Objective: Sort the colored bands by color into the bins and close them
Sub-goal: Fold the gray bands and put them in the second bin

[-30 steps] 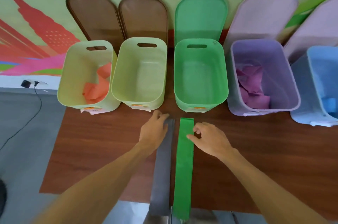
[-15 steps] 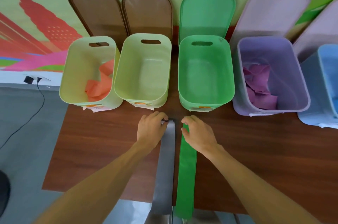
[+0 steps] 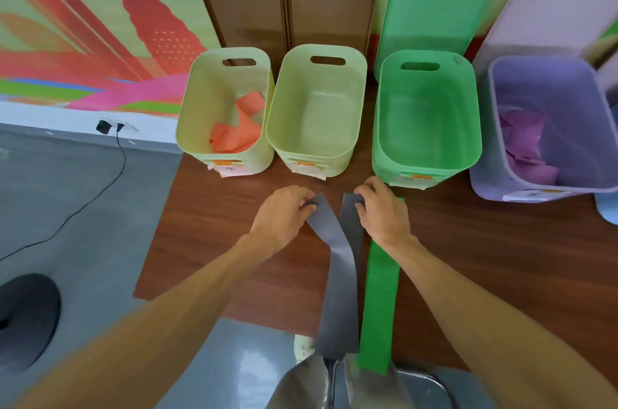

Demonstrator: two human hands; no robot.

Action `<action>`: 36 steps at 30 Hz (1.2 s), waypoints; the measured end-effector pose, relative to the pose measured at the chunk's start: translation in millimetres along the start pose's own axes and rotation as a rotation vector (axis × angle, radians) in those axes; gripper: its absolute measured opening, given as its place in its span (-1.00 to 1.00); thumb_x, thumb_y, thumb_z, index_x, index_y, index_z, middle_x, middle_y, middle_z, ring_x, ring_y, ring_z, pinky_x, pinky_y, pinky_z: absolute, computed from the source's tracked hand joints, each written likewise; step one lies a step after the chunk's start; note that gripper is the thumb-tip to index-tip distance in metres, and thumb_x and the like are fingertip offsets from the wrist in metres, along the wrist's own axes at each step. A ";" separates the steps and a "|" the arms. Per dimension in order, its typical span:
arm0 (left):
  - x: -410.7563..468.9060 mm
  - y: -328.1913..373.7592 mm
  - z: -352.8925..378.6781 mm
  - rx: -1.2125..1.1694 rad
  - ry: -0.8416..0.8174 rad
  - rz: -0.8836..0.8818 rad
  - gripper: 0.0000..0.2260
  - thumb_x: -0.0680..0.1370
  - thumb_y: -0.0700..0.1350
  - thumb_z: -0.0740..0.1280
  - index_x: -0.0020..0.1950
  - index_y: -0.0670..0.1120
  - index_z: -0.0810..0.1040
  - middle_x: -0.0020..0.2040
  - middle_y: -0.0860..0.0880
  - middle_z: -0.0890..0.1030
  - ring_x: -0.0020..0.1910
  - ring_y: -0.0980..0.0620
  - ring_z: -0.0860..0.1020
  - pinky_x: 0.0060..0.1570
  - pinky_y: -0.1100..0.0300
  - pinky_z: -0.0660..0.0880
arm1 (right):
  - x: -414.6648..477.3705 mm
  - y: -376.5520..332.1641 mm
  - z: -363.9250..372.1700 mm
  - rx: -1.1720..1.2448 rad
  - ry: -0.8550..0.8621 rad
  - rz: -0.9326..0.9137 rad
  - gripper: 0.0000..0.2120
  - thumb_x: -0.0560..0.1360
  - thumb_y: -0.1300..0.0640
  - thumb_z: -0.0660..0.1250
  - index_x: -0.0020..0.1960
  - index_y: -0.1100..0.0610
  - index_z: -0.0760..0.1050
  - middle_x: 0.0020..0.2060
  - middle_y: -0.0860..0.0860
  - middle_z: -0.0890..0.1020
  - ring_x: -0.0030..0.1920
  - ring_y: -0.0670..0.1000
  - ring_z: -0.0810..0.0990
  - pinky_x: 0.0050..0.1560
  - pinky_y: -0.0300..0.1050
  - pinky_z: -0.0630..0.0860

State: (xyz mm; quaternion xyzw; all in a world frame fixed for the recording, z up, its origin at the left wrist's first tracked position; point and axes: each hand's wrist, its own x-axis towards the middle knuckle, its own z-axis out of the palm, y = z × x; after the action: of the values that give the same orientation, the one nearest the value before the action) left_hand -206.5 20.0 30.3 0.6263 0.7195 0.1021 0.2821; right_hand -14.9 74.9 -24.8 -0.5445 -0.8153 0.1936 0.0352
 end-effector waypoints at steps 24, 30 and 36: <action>-34.6 7.0 -19.9 -0.333 0.013 -0.103 -0.91 0.53 -0.08 0.34 -0.04 -0.07 0.58 -0.22 0.02 0.57 -0.30 0.07 0.52 -0.25 0.25 0.45 | -21.4 -7.2 10.7 0.080 0.112 0.037 -0.90 0.49 0.21 0.36 0.00 0.13 0.51 -0.12 0.03 0.60 -0.07 0.07 0.56 -0.07 -0.03 0.49; -46.2 24.2 -60.7 -0.511 -0.121 -0.069 -0.88 0.50 -0.14 0.40 -0.02 -0.17 0.60 -0.21 -0.05 0.56 -0.47 0.24 0.44 -0.43 0.41 0.40 | -38.6 -21.1 -46.3 0.133 0.077 -0.084 -0.93 0.49 0.21 0.30 -0.08 0.14 0.57 -0.22 0.00 0.53 -0.08 0.05 0.49 -0.08 -0.10 0.40; -66.8 37.2 -116.5 -0.397 -0.080 0.048 -0.82 0.42 -0.07 0.49 -0.12 -0.18 0.66 -0.33 0.01 0.58 -0.41 0.17 0.45 -0.40 0.34 0.37 | -70.6 -58.6 -130.5 0.091 0.094 -0.133 -0.91 0.48 0.15 0.25 -0.19 0.05 0.49 -0.37 -0.09 0.49 -0.31 -0.02 0.48 -0.33 -0.16 0.33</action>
State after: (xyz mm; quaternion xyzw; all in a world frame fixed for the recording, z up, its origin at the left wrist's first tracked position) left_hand -233.6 -12.7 163.0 0.5789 0.6585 0.2237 0.4257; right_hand -2.5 28.0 127.1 -0.4954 -0.8376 0.2017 0.1110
